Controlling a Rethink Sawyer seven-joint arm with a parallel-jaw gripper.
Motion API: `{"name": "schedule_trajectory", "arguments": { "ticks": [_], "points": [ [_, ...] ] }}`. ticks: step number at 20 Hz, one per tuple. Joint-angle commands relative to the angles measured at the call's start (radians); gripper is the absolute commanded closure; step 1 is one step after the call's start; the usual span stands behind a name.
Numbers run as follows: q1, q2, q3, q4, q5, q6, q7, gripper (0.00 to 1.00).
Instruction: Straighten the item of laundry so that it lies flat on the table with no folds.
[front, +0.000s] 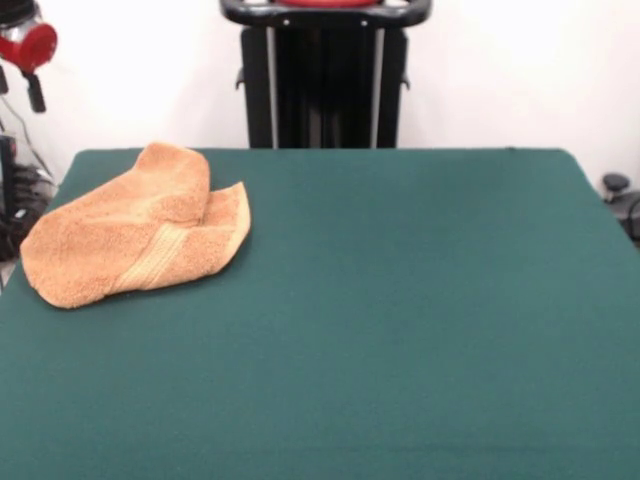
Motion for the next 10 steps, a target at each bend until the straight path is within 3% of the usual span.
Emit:
{"name": "schedule_trajectory", "arguments": {
  "ticks": [1,10],
  "points": [
    [0.076,0.038,0.102,0.136,-0.039,-0.082,0.063,0.00],
    [0.152,0.059,0.053,0.159,-0.009,-0.153,0.172,0.00]
  ]
}}
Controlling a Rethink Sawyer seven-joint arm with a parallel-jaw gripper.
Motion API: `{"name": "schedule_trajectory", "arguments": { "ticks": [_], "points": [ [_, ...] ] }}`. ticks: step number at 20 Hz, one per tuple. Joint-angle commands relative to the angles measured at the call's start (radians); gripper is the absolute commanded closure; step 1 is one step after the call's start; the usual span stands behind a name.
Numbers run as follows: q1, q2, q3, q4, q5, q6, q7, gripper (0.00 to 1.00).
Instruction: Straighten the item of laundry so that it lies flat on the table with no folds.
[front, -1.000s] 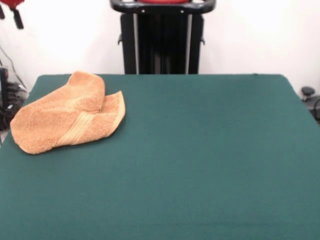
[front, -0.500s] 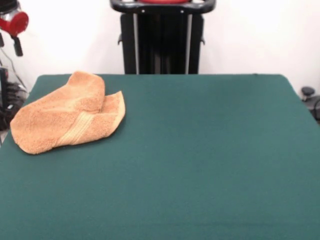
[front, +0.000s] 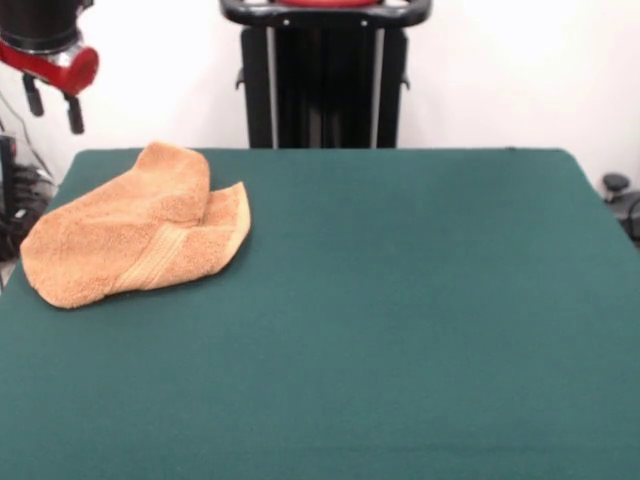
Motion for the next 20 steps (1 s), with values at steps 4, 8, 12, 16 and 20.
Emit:
{"name": "schedule_trajectory", "arguments": {
  "ticks": [4,8,12,16,20],
  "points": [
    [0.092,0.066,0.057,0.126,0.007,-0.149,0.195,0.00],
    [0.067,0.118,0.083,0.129,0.018,-0.230,0.189,0.00],
    [-0.002,0.189,0.136,0.128,0.018,-0.317,0.149,0.00],
    [-0.050,0.241,0.173,0.132,0.008,-0.389,0.134,0.00],
    [-0.007,0.245,0.145,0.133,0.021,-0.417,0.182,0.00]
  ]
}}
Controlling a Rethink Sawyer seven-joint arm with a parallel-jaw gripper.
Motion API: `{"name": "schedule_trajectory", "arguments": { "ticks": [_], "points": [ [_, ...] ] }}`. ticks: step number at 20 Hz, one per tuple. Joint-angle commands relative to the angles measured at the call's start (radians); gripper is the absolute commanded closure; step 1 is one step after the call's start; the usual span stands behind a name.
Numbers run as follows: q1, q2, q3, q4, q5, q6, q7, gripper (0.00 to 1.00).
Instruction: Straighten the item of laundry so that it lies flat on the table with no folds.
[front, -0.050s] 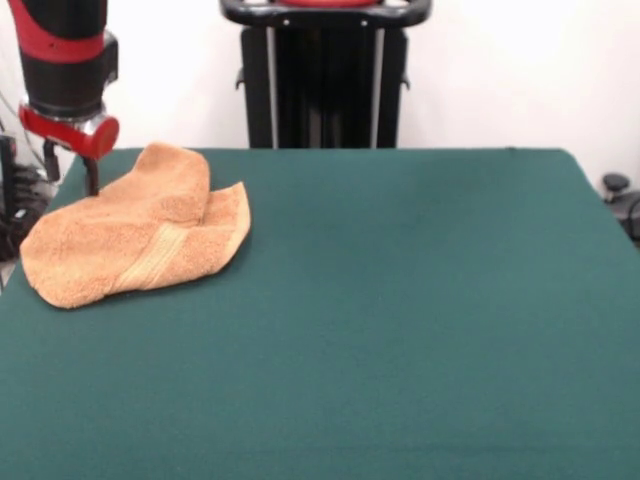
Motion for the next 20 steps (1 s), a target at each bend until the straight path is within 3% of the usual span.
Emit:
{"name": "schedule_trajectory", "arguments": {
  "ticks": [1,9,20],
  "points": [
    [0.071,0.070,0.103,0.100,0.028,-0.073,0.197,0.00],
    [0.197,0.026,0.028,0.118,0.119,0.002,0.283,0.00],
    [0.278,-0.010,-0.022,0.138,0.224,0.066,0.279,0.00]
  ]
}}
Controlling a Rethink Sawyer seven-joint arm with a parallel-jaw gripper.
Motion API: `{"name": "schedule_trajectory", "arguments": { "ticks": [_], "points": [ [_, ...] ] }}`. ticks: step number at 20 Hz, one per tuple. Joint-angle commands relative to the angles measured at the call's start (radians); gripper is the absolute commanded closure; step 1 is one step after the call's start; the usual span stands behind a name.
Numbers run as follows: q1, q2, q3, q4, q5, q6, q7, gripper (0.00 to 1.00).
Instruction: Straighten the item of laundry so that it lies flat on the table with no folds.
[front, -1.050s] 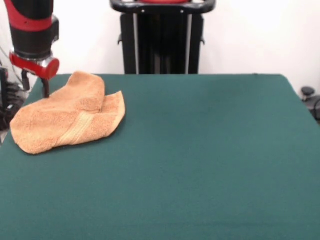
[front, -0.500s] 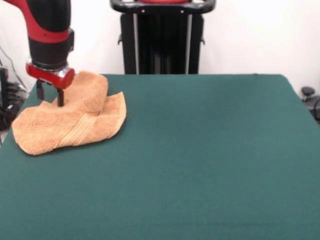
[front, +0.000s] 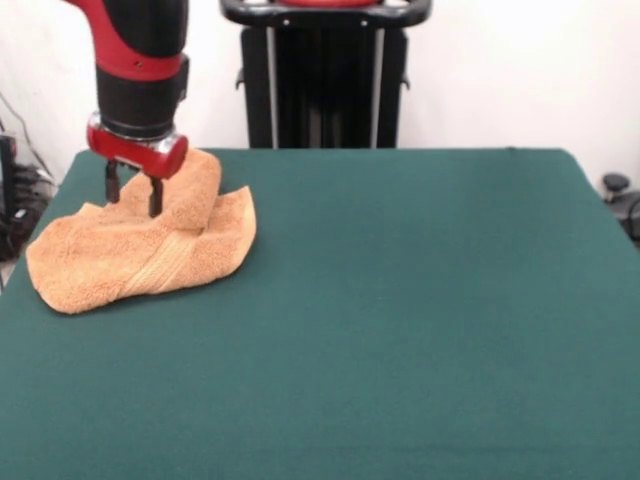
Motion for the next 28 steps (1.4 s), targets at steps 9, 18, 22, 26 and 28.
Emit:
{"name": "schedule_trajectory", "arguments": {
  "ticks": [9,18,22,26,28],
  "points": [
    [-0.035,0.042,0.099,0.105,0.070,-0.022,0.174,0.00],
    [-0.247,0.273,0.247,0.023,-0.074,-0.272,0.092,0.00],
    [-0.270,0.304,0.268,0.007,-0.102,-0.291,0.100,0.00],
    [-0.254,0.318,0.251,-0.016,-0.129,-0.313,0.113,0.00],
    [-0.223,0.319,0.218,-0.026,-0.145,-0.363,0.141,1.00]
  ]
}}
